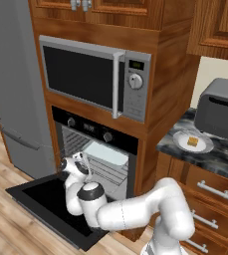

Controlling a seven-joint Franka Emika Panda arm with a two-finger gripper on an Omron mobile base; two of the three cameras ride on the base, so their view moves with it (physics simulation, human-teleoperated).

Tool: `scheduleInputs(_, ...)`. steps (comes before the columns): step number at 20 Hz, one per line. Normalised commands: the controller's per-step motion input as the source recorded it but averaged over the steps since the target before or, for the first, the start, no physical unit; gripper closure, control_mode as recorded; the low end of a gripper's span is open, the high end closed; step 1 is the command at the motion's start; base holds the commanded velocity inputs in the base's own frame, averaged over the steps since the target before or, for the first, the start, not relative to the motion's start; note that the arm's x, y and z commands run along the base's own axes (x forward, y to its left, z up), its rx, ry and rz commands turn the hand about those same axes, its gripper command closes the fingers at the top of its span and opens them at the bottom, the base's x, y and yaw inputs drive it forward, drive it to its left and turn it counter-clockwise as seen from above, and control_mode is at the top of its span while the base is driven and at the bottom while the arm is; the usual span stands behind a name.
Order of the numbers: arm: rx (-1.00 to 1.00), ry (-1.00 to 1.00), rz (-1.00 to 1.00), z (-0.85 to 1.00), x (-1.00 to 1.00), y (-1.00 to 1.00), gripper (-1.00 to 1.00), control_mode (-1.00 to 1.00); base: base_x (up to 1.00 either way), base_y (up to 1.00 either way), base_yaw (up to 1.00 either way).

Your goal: Take the baked cake out of the oven and place it on the plate for cooling. Then close the oven door.

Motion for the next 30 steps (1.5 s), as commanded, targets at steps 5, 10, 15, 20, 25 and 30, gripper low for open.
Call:
scheduleInputs(5,0.03,0.00,0.00,-0.32,0.99,-0.20,-1.00,-1.00,0.00,0.00,0.00)
scheduleInputs(10,0.00,0.00,0.00,-0.32,0.71,-0.12,-1.00,-1.00,0.00,0.00,0.00)
scheduleInputs(15,0.00,0.00,0.00,-0.40,0.20,0.00,-1.00,-1.00,0.00,0.00,0.00)
scheduleInputs(20,-0.01,-0.06,0.01,-0.53,-0.44,0.23,-1.00,-1.00,0.00,0.00,0.00)
scheduleInputs(25,-0.13,-0.32,0.06,-0.75,-1.00,0.62,-1.00,-1.00,0.00,0.00,0.00)
scheduleInputs(30,-0.12,-0.37,0.06,-0.73,-0.81,0.52,-1.00,-1.00,0.00,0.00,0.00)
